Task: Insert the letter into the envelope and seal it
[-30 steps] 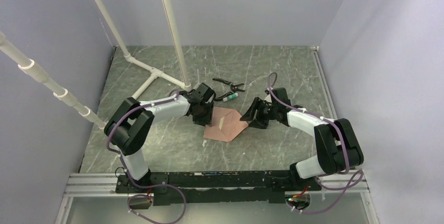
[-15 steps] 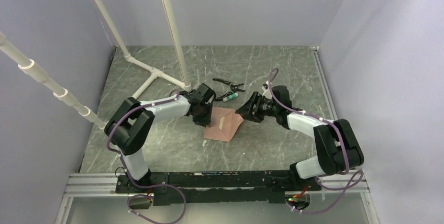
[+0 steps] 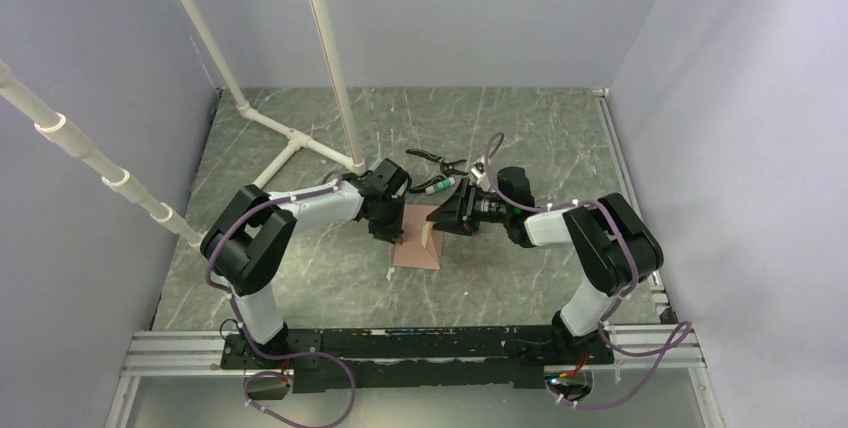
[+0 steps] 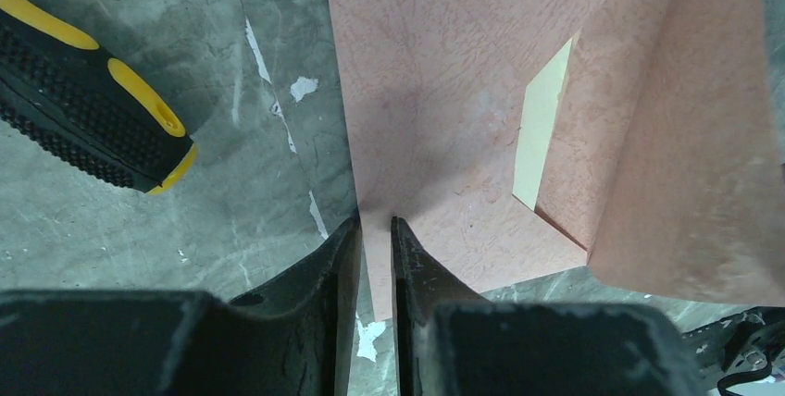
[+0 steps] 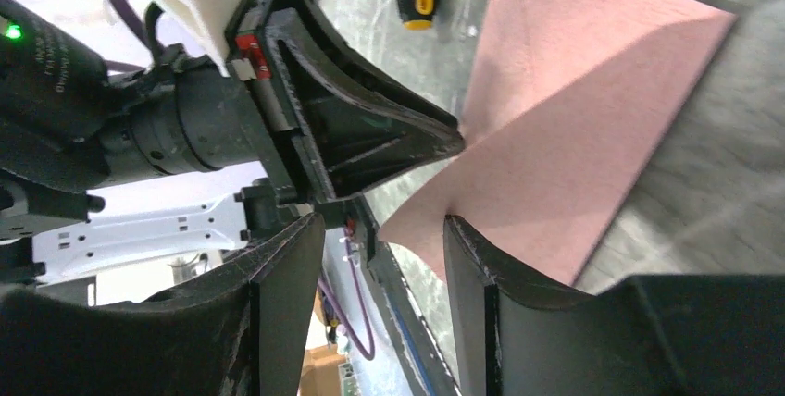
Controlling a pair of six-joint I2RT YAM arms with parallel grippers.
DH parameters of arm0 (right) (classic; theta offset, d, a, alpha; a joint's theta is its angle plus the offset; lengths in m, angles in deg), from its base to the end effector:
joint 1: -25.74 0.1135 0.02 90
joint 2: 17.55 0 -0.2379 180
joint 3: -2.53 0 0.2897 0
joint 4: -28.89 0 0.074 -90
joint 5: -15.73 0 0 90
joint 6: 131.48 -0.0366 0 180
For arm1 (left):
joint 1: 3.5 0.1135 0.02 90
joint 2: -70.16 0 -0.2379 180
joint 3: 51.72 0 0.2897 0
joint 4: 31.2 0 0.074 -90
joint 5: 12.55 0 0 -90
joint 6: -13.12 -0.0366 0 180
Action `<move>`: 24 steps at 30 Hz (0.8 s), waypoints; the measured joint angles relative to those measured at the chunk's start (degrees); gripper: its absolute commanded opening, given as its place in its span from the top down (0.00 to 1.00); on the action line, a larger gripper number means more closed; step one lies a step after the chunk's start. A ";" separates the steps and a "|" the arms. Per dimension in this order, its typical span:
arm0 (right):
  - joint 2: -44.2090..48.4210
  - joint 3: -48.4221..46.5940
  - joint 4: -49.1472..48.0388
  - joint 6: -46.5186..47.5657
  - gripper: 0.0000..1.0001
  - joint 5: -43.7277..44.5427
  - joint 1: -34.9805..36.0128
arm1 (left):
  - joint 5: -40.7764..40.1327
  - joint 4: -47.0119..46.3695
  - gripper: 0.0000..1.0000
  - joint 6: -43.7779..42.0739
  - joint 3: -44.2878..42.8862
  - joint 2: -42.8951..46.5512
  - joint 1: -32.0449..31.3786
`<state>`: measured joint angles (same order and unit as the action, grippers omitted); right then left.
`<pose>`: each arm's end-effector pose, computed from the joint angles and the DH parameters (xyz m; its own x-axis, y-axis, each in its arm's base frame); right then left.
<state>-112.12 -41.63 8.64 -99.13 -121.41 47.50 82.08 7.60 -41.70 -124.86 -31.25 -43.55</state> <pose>0.2771 0.1395 0.0777 -0.9600 0.2355 -0.1515 -0.0557 0.3697 0.9275 0.2777 -0.2373 0.1077 -0.9596 0.0564 -0.2756 0.1377 0.9485 -0.2852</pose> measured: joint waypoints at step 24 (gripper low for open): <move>-11.23 -3.19 -5.60 -1.31 0.69 3.76 4.70 | 2.01 -1.64 0.80 0.63 1.31 0.33 1.14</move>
<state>-123.35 -44.82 3.04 -100.44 -117.65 52.19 84.09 5.97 -41.06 -123.54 -30.92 -42.42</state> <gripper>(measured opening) 0.286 0.208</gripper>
